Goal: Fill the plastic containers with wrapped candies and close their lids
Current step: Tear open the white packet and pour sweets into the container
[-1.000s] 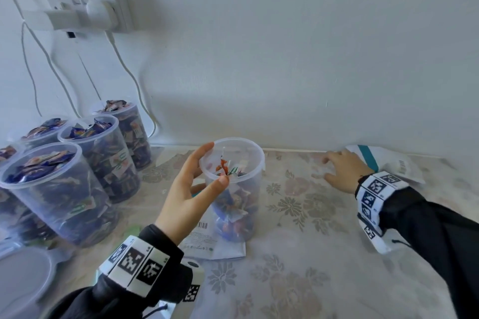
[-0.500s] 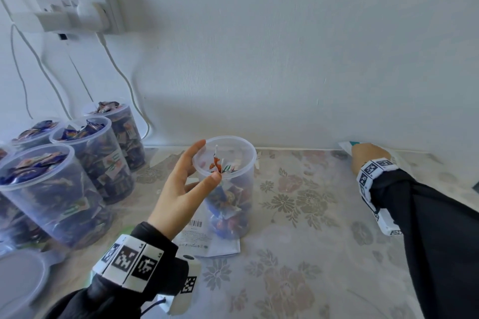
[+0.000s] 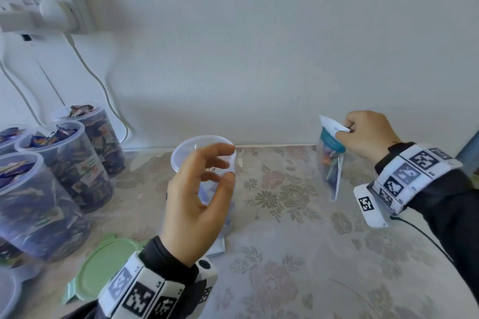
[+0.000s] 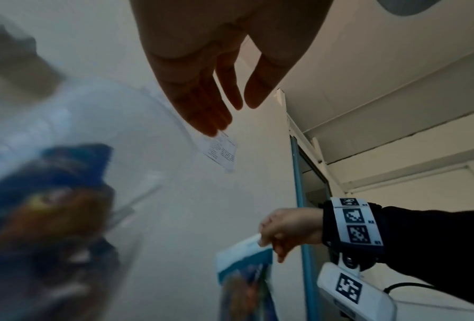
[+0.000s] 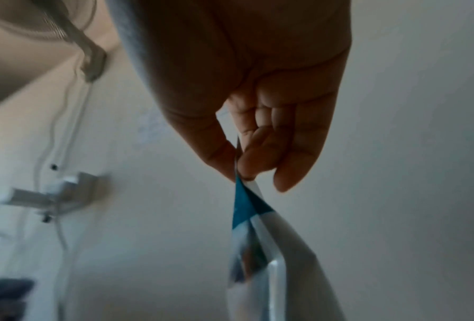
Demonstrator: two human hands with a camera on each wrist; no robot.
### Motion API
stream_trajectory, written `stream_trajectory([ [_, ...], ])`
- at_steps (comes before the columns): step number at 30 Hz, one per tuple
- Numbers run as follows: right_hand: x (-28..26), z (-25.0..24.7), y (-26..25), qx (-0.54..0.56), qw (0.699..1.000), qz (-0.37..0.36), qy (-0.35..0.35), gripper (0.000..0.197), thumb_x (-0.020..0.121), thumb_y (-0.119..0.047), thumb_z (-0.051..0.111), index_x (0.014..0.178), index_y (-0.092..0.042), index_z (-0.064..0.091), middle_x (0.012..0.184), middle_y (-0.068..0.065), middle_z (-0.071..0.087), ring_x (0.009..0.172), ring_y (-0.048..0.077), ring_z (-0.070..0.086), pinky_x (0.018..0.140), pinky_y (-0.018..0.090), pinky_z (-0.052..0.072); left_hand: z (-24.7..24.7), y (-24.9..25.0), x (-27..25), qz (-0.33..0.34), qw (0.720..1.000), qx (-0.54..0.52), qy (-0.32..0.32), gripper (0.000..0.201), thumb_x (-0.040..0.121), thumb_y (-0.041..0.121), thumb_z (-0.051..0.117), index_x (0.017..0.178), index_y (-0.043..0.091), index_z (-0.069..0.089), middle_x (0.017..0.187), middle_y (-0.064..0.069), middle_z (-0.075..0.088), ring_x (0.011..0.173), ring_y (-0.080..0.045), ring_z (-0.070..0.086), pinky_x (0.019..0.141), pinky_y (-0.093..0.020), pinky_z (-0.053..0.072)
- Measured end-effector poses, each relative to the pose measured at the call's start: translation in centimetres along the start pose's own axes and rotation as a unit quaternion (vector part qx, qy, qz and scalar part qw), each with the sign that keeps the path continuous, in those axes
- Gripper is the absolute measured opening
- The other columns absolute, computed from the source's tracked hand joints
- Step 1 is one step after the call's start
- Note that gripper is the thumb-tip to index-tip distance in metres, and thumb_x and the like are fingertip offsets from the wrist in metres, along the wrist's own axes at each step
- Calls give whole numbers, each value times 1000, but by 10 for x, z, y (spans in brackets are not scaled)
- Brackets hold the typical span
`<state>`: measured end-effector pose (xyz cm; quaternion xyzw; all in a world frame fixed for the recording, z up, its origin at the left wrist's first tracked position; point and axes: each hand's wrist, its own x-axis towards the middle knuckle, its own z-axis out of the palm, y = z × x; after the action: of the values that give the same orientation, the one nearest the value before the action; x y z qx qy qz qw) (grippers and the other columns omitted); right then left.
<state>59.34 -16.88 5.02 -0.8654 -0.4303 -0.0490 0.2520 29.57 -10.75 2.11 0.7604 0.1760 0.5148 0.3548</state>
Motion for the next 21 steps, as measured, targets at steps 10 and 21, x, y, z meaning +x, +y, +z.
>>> stream_trajectory([
  [10,-119,-5,-45,171,964,-62,-193,15,89,-12,56,75,-16,56,75,2,68,58,9,66,46,17,44,45,-9,-24,-237,956,-98,-144,20,78,29,52,88,19,65,77,4,69,59,-9,58,52,-20,45],
  [21,-153,1,-41,333,886,-68,-314,42,74,-62,54,66,-21,53,60,1,47,56,18,57,63,44,50,52,-10,-30,-303,920,-152,-194,35,86,39,61,64,11,56,52,2,55,46,-13,51,46,-27,42],
])
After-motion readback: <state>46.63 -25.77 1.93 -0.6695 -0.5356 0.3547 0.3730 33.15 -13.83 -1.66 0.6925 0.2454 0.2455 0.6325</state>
